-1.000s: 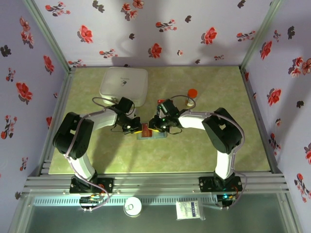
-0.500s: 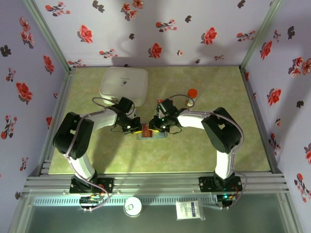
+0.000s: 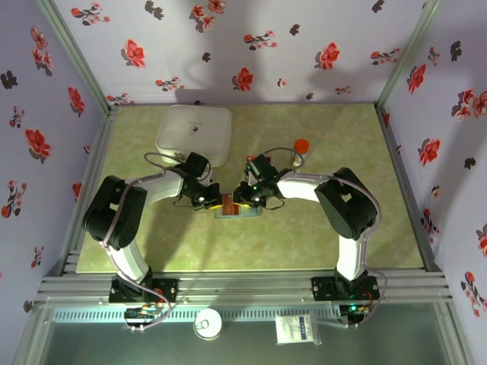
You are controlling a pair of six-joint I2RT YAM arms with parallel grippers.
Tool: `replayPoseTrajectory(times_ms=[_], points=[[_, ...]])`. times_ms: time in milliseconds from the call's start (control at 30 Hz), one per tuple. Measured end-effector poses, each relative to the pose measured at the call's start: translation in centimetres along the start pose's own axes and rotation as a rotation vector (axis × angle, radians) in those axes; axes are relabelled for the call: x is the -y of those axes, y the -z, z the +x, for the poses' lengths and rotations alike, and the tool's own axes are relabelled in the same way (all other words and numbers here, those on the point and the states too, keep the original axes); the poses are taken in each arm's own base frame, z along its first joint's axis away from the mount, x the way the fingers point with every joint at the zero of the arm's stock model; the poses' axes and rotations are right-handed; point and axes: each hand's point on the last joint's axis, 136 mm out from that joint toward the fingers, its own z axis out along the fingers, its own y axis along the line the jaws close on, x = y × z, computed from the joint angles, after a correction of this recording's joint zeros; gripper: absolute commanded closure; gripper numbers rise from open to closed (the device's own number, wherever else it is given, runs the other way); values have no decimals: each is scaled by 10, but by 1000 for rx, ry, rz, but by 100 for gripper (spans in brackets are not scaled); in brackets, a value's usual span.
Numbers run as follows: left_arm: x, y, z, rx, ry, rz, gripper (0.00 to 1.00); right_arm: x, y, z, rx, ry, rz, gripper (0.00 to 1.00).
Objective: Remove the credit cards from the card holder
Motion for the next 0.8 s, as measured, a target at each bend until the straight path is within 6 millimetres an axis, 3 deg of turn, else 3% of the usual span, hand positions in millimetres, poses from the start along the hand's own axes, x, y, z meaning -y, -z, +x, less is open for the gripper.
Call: replayPoseTrajectory(times_ms=[800], points=[[0, 0, 1, 5, -3, 11, 100, -2, 0, 2, 20, -29, -80, 90]])
